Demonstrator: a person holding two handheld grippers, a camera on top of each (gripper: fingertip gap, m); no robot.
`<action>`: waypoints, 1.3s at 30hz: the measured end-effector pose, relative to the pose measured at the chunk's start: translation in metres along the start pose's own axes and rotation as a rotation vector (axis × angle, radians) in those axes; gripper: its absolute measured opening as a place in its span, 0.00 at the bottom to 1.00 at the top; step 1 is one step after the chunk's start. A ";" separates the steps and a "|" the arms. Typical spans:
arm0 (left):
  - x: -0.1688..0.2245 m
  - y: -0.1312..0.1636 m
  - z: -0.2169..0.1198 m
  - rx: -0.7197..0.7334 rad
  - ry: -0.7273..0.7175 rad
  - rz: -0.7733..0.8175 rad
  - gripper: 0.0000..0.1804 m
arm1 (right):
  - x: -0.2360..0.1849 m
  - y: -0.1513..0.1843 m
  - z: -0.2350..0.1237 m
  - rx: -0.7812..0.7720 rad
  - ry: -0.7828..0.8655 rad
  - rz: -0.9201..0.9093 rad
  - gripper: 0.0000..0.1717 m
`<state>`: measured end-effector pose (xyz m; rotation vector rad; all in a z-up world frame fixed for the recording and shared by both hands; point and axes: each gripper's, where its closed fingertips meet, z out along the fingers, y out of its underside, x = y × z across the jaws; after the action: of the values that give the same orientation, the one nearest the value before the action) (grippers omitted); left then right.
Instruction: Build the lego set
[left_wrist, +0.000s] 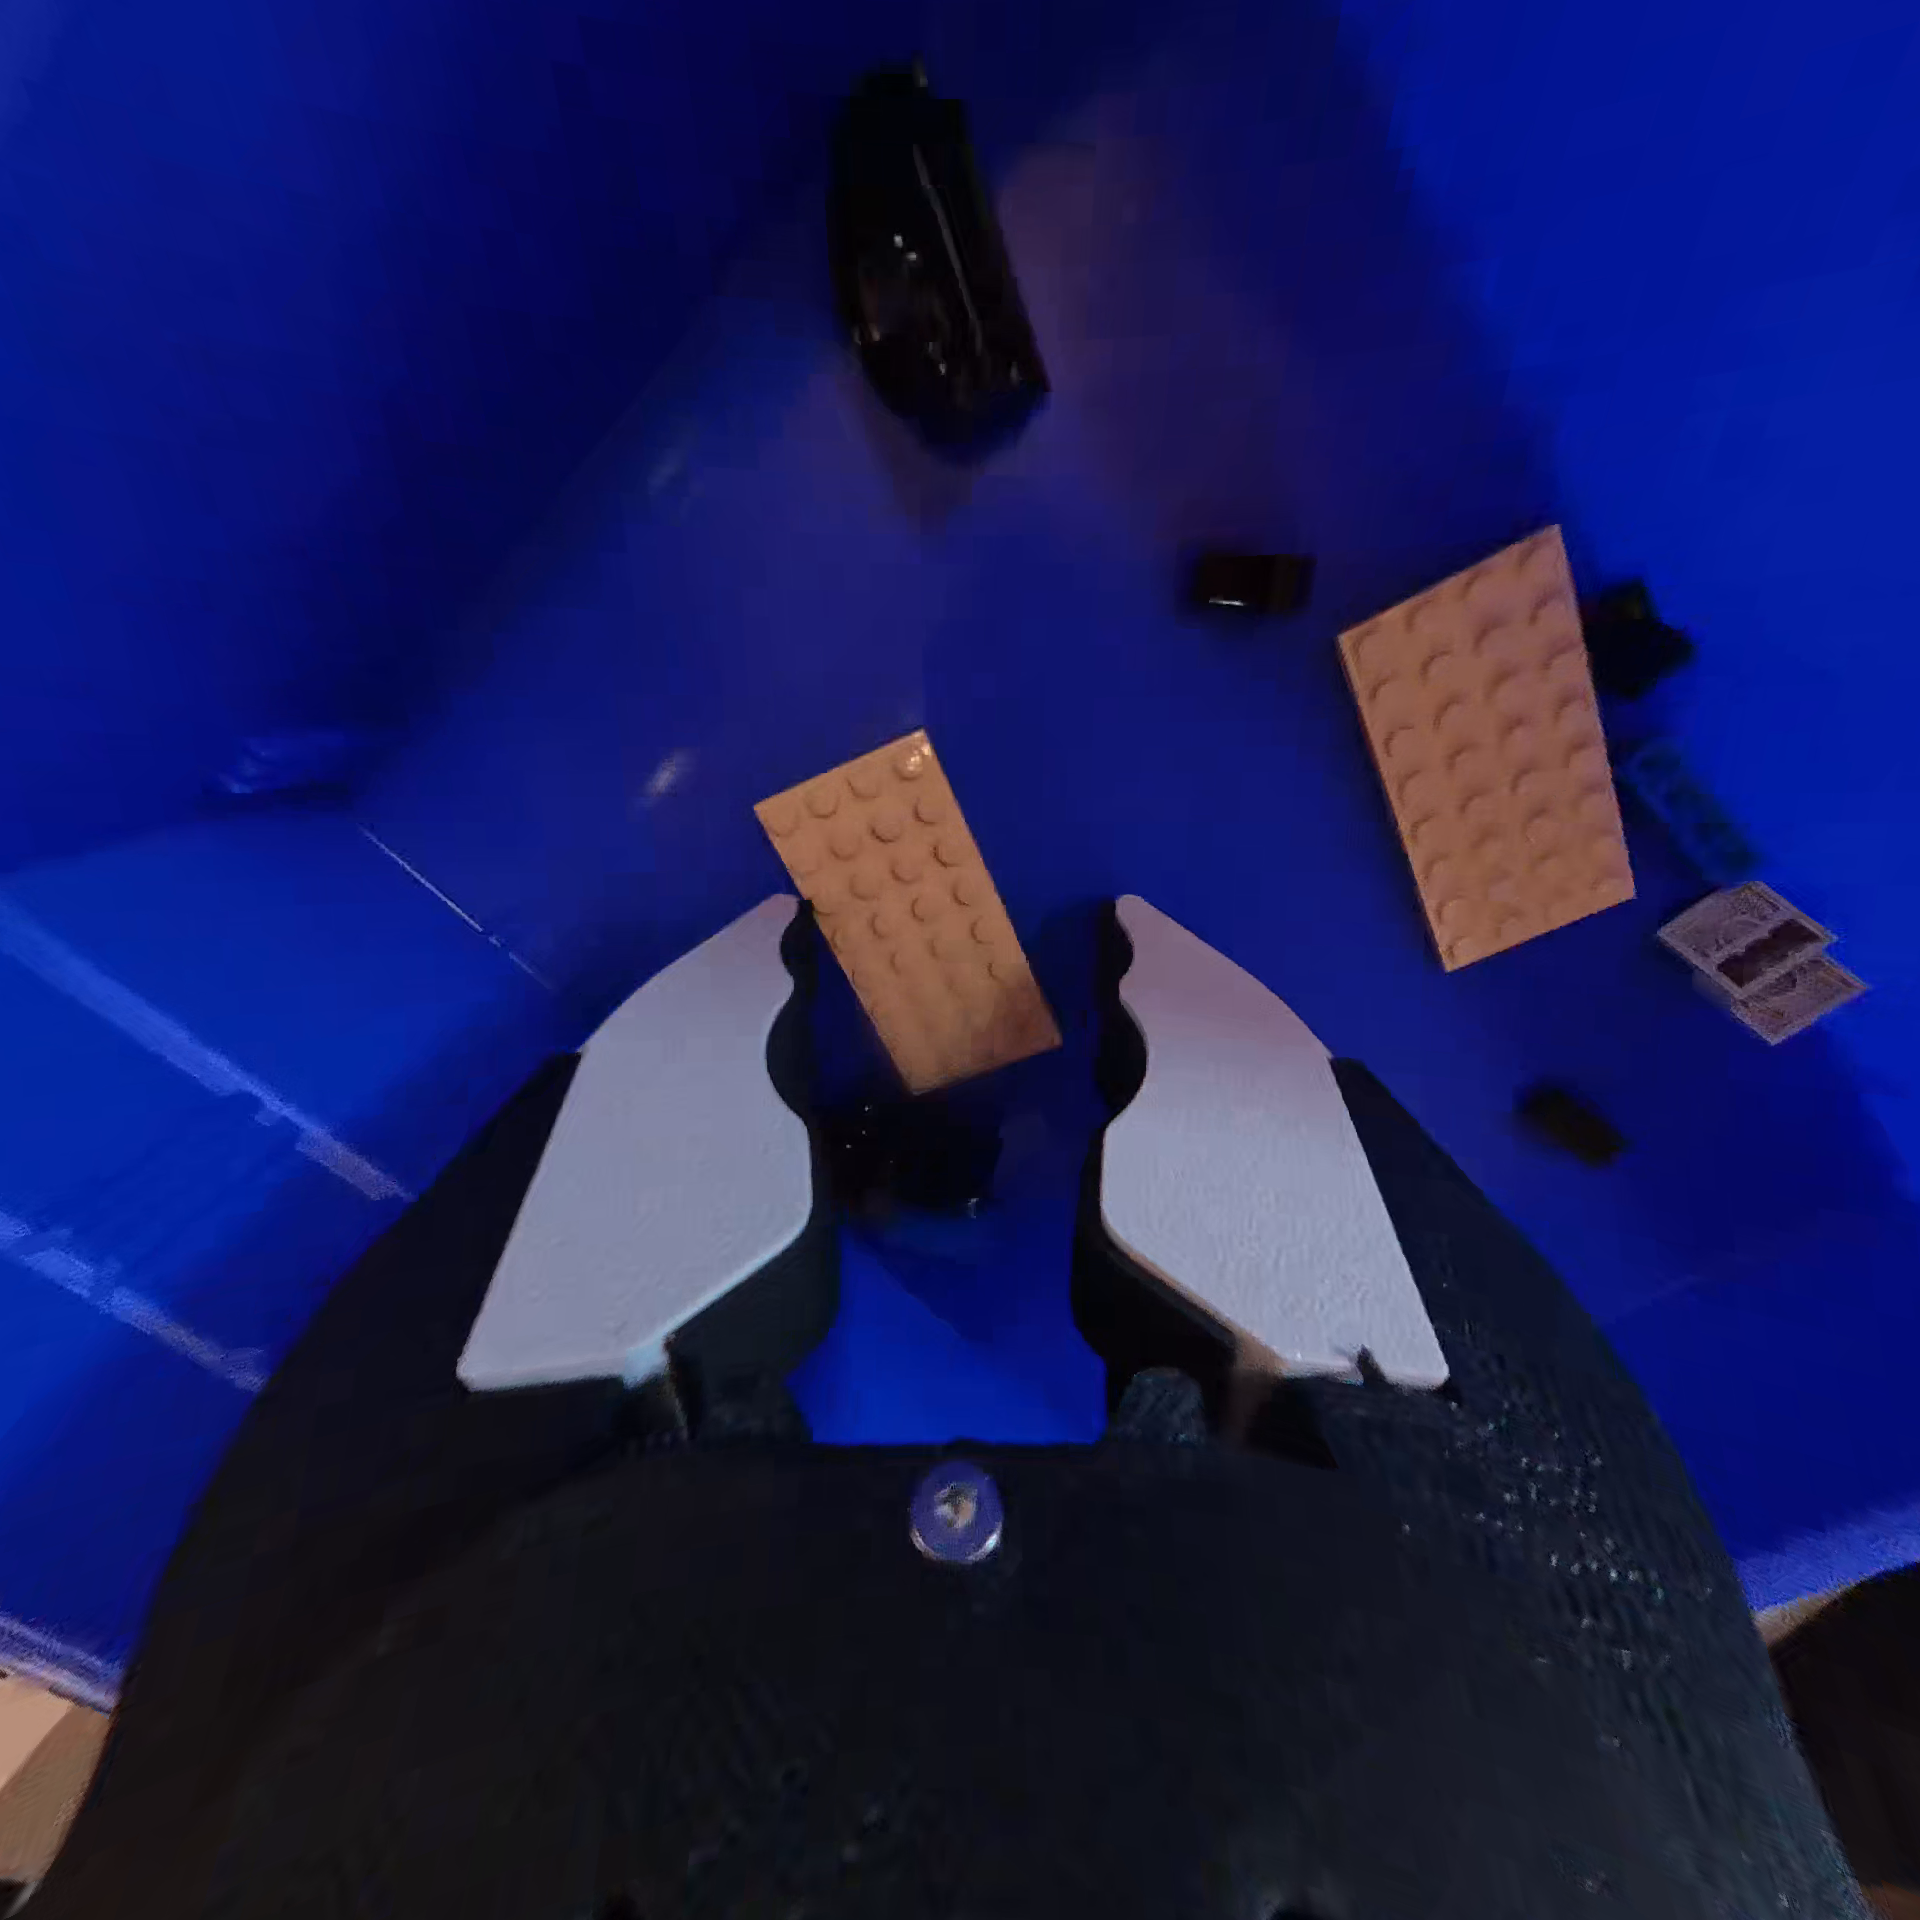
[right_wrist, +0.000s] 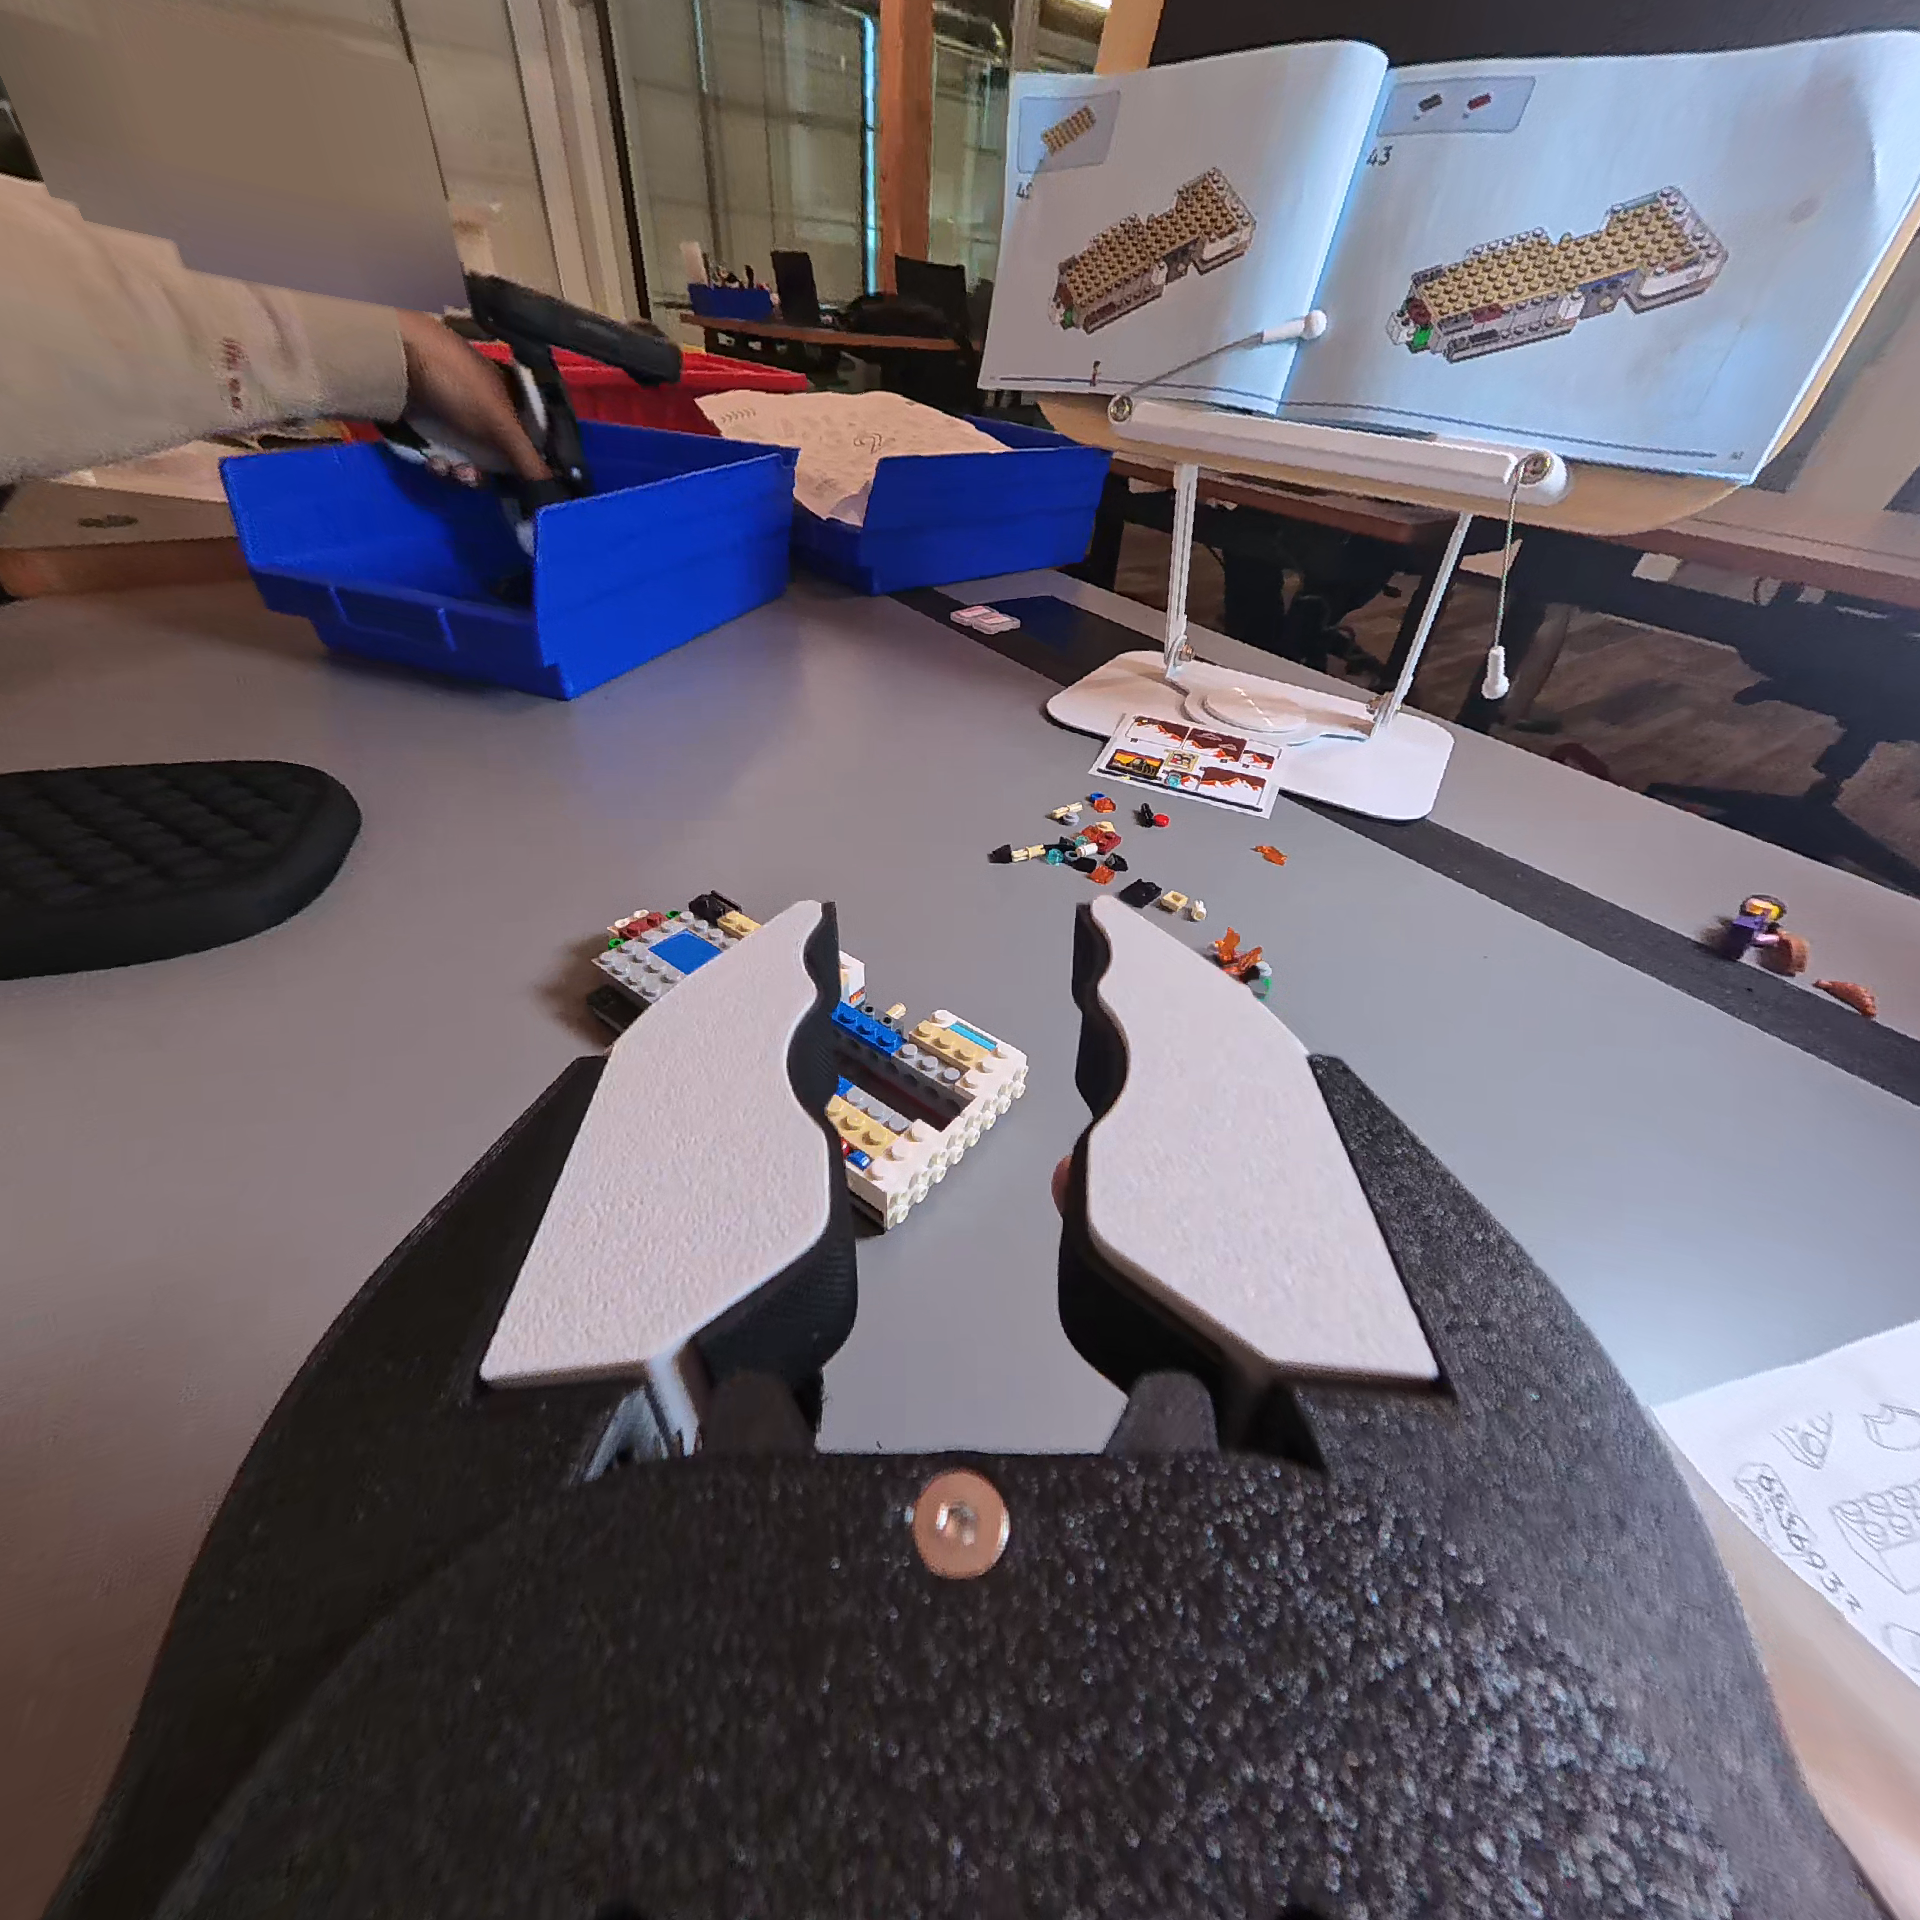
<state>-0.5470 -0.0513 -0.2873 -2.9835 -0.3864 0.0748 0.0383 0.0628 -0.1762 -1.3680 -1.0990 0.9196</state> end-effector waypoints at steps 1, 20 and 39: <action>-0.001 -0.001 0.001 0.000 0.003 -0.014 0.28 | 0.000 0.001 0.000 -0.003 -0.003 0.007 0.25; 0.296 -0.008 -0.150 0.417 0.158 0.905 0.19 | -0.004 -0.005 -0.003 -0.006 -0.010 -0.044 0.25; 0.511 0.115 -0.047 0.249 0.496 1.346 0.19 | -0.017 0.020 0.005 -0.104 -0.081 -0.074 0.25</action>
<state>-0.0220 -0.0366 -0.2732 -2.3091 1.5033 -0.4256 0.0317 0.0487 -0.1974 -1.3747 -1.2661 0.8807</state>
